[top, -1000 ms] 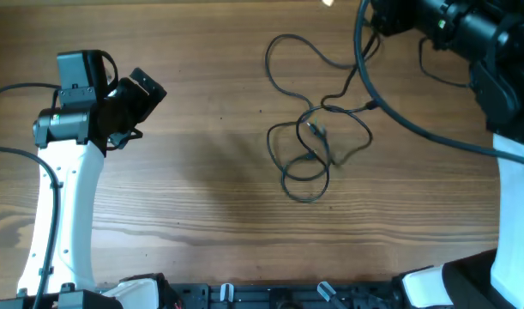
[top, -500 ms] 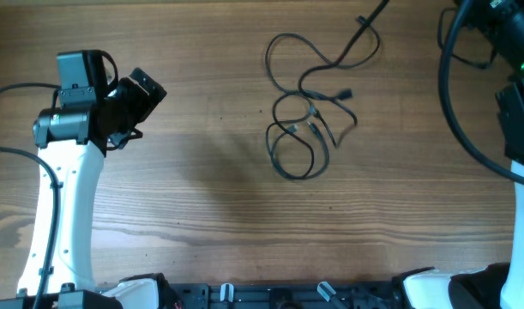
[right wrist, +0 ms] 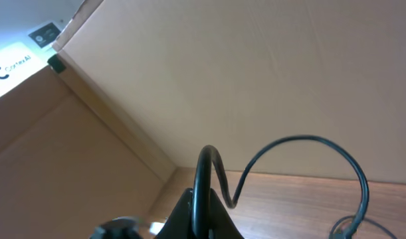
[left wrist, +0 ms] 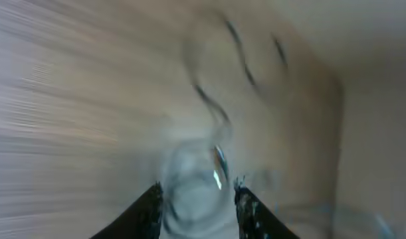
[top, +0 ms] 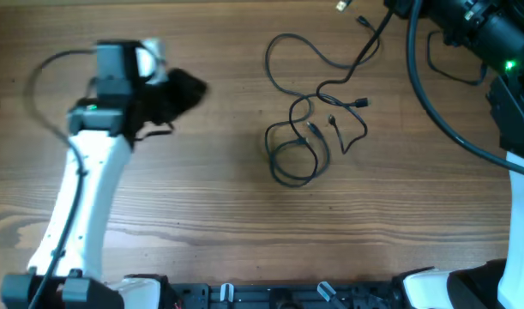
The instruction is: Untangle cables
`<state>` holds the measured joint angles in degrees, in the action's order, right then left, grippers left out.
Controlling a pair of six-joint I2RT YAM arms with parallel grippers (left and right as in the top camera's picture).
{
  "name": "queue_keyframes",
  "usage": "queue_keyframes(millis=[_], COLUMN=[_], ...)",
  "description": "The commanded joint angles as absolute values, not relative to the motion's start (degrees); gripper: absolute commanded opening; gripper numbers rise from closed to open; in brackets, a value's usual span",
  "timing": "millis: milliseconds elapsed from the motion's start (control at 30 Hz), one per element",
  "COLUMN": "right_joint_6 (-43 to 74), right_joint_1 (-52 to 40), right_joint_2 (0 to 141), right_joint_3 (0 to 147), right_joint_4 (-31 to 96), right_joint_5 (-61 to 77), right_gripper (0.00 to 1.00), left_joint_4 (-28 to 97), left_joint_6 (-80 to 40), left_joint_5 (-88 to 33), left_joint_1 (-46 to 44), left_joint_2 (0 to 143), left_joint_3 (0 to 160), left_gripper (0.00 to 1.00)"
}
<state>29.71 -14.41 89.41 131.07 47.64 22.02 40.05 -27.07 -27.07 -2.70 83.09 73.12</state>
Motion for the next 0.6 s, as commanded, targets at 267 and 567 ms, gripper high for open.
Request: queue_keyframes(millis=[267, 567], right_joint_6=[28.3, 28.4], right_joint_1=[-14.2, -14.2], right_joint_2=[89.9, 89.9], right_joint_3=[131.6, 131.6], right_joint_4=[49.1, 50.5], right_joint_5=[22.3, 22.3], right_gripper=[0.04, 0.04], left_joint_4=[24.3, 10.0], left_joint_6=[-9.1, -6.2], left_joint_5=[-37.6, -32.0], left_joint_1=[-27.2, -30.9], left_joint_2=[93.2, 104.0], left_joint_3=[73.5, 73.5], left_gripper=[0.64, 0.27])
